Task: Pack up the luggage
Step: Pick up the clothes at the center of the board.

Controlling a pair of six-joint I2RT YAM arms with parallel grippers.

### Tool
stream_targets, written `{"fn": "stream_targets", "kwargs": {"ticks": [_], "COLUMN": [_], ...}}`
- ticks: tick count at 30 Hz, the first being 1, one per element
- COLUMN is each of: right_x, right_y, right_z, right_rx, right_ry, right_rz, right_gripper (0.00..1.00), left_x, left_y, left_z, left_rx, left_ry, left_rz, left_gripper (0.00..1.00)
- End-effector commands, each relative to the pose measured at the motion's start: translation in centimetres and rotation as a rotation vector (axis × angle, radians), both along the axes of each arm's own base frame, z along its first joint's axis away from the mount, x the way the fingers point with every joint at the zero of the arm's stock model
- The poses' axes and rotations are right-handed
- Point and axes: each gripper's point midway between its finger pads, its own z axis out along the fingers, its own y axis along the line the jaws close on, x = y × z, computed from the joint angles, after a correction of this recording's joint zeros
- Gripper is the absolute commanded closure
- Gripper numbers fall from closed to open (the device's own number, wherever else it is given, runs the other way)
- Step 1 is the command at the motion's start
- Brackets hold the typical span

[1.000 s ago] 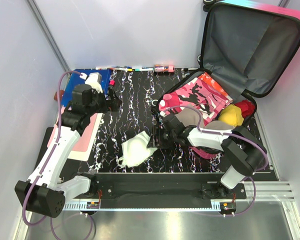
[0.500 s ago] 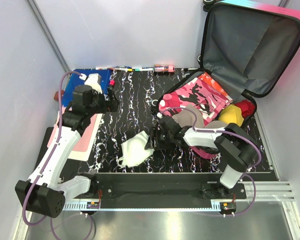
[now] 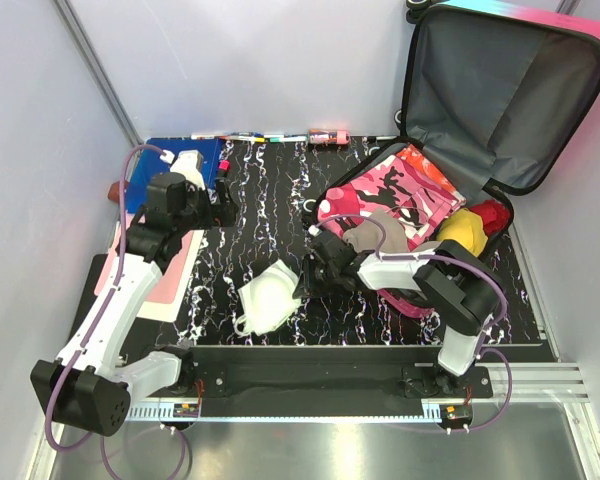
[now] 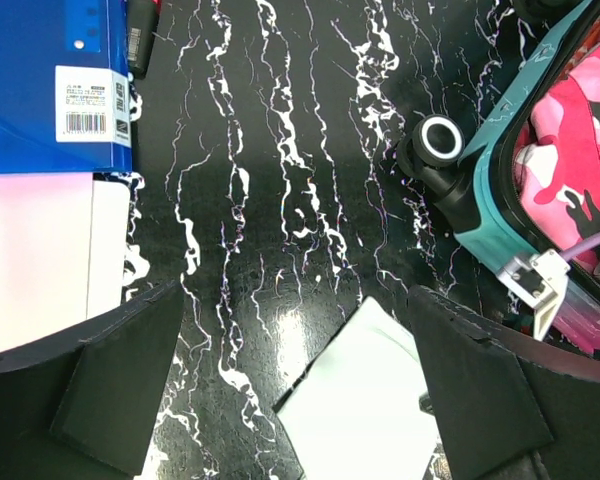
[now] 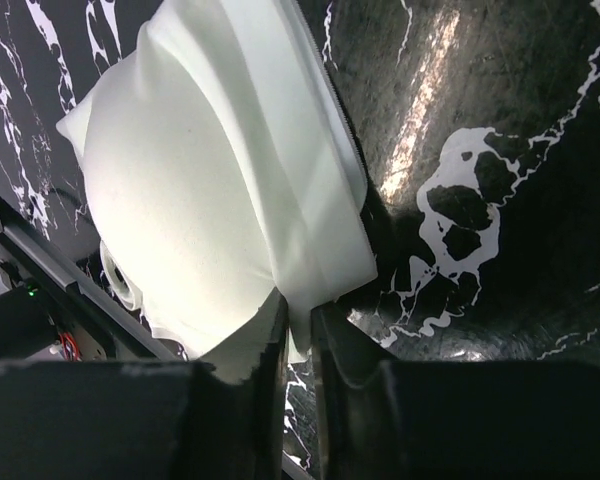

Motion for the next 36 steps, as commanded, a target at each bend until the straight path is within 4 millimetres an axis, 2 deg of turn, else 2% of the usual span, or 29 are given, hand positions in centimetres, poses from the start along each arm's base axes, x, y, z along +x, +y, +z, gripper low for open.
{"fn": "stream_targets", "kwargs": {"ticks": [1, 4, 9, 10, 12, 13, 20, 26, 29, 32, 33, 36], "right_x": [0.0, 0.4, 1.2, 1.4, 1.6, 1.8, 1.5, 0.8, 0.6, 0.7, 0.8, 1.3], "right_y": [-1.1, -0.9, -0.5, -0.4, -0.5, -0.6, -3.0, -6.9, -9.7, -12.7, -14.7, -18.6], "right_z": [-2.5, -1.7, 1.2, 2.5, 3.8, 5.2, 10.0, 12.2, 13.4, 14.5, 14.8, 15.7], "right_rx": [-0.088, -0.079, -0.037, -0.019, -0.007, 0.009, -0.031, -0.155, -0.243, -0.354, -0.433, -0.584], "right_ry": [0.03, 0.002, -0.087, -0.123, -0.167, -0.214, -0.361, -0.423, -0.458, -0.485, -0.499, -0.526], "right_rz": [-0.027, -0.017, 0.008, 0.02, 0.029, 0.041, 0.091, 0.091, 0.052, 0.002, -0.029, -0.105], "right_gripper": [0.84, 1.0, 1.0, 1.0, 1.0, 1.0, 1.0, 1.0, 1.0, 1.0, 1.0, 1.0], "left_x": [0.2, 0.1, 0.1, 0.1, 0.0, 0.0, 0.1, 0.1, 0.0, 0.0, 0.0, 0.1], "left_y": [0.4, 0.5, 0.6, 0.6, 0.5, 0.6, 0.6, 0.6, 0.6, 0.4, 0.4, 0.3], "left_z": [1.3, 1.3, 1.3, 1.3, 1.3, 1.3, 1.2, 1.0, 1.1, 1.0, 0.9, 0.9], "left_rx": [0.014, 0.016, 0.02, 0.02, 0.02, 0.02, 0.019, 0.02, 0.017, 0.012, 0.012, 0.008], "left_ry": [-0.058, -0.06, -0.061, -0.061, -0.061, -0.061, -0.059, -0.056, -0.057, -0.053, -0.05, -0.05], "left_rz": [0.013, 0.015, 0.019, 0.019, 0.018, 0.019, 0.022, 0.022, 0.021, 0.016, 0.015, 0.011], "left_gripper": [0.01, 0.01, 0.01, 0.01, 0.01, 0.01, 0.01, 0.01, 0.01, 0.01, 0.01, 0.01]}}
